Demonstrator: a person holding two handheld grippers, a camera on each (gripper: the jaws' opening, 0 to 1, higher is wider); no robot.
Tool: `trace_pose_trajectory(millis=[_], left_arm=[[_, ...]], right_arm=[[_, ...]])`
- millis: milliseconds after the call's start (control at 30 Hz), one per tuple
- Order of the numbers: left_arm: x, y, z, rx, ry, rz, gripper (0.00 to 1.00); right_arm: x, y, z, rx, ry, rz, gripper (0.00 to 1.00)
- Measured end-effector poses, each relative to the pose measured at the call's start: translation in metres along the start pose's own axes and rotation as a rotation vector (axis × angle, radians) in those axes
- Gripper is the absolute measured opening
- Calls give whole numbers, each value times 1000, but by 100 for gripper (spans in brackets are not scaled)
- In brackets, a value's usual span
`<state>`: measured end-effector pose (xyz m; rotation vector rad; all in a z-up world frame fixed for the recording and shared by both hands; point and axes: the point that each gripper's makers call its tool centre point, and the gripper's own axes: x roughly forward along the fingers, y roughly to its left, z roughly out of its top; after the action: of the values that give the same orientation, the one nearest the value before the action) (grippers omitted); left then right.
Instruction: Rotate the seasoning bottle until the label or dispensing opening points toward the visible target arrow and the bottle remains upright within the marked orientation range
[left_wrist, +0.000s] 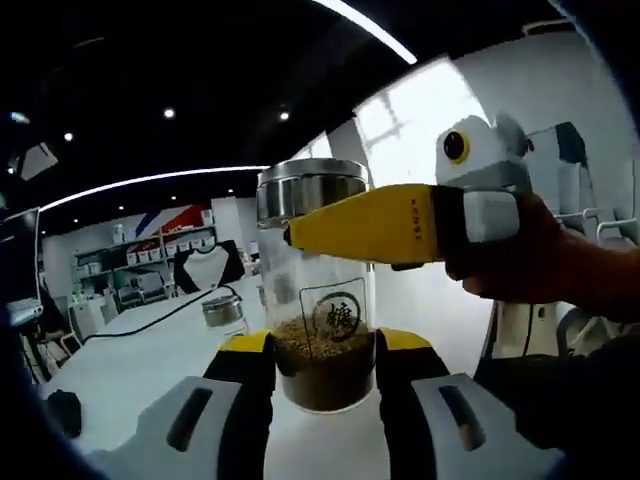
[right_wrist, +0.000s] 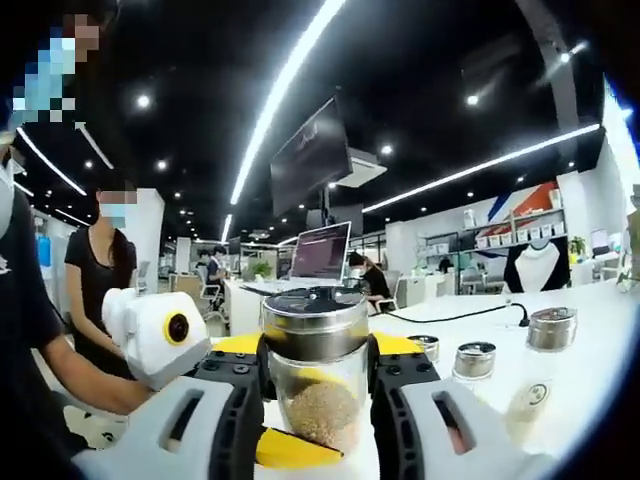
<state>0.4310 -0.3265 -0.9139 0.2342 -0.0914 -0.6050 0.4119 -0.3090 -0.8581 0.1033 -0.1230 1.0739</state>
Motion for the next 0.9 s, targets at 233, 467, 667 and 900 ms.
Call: trace_pose_trajectory(millis=[233, 467, 667, 900], left_arm=[[1, 10, -6, 53, 26, 102, 41], [2, 11, -3, 21, -6, 53, 41], [4, 1, -2, -58, -32, -112, 41], [2, -13, 2, -197, -64, -242, 41]], right_arm=[[9, -11, -3, 73, -5, -98, 38], [8, -16, -1, 59, 8, -97, 37], [-1, -23, -2, 101, 16, -23, 37], [-10, -13, 4, 106, 14, 85, 37]])
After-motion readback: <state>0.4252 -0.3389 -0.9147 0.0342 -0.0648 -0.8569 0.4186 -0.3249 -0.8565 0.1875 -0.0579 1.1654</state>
